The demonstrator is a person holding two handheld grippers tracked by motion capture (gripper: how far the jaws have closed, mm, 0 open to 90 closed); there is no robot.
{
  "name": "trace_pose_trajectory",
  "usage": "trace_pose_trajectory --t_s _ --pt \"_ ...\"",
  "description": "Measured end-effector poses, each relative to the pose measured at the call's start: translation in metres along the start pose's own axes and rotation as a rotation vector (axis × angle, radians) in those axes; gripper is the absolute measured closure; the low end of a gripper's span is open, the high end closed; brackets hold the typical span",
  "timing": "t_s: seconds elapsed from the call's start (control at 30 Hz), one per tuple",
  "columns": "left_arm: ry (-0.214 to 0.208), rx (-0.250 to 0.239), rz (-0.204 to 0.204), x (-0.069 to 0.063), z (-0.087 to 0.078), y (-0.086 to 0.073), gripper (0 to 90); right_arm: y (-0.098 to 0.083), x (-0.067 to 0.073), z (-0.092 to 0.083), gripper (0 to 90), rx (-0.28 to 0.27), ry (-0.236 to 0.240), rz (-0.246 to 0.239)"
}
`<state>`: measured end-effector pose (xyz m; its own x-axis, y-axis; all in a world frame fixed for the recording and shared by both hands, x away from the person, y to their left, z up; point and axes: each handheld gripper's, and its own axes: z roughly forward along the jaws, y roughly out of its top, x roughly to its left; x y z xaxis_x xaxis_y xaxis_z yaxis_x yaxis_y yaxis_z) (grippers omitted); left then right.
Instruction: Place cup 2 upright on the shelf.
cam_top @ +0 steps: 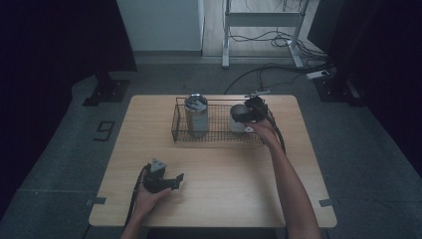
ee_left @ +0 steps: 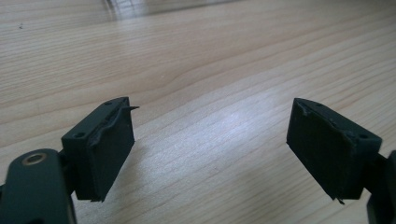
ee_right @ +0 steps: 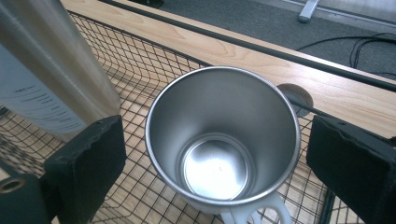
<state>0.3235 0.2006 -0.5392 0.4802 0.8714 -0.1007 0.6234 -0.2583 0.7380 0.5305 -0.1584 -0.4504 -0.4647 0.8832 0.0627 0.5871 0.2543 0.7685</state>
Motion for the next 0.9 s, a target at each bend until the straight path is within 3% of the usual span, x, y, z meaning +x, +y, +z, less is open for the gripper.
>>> trace_pose_trajectory --t_s 0.3,0.6,0.9 --pt "0.0 0.004 0.001 0.004 0.0 -0.001 15.1 -0.001 0.0 -0.019 11.3 -0.062 0.006 0.017" --pt "-0.007 -0.002 -0.001 0.011 -0.005 -0.003 15.1 -0.004 0.007 -0.031 13.2 -0.068 -0.003 0.022" --pt "-0.017 -0.023 -0.017 0.015 -0.011 -0.002 15.2 -0.02 0.017 -0.045 13.3 -0.104 -0.001 0.036"
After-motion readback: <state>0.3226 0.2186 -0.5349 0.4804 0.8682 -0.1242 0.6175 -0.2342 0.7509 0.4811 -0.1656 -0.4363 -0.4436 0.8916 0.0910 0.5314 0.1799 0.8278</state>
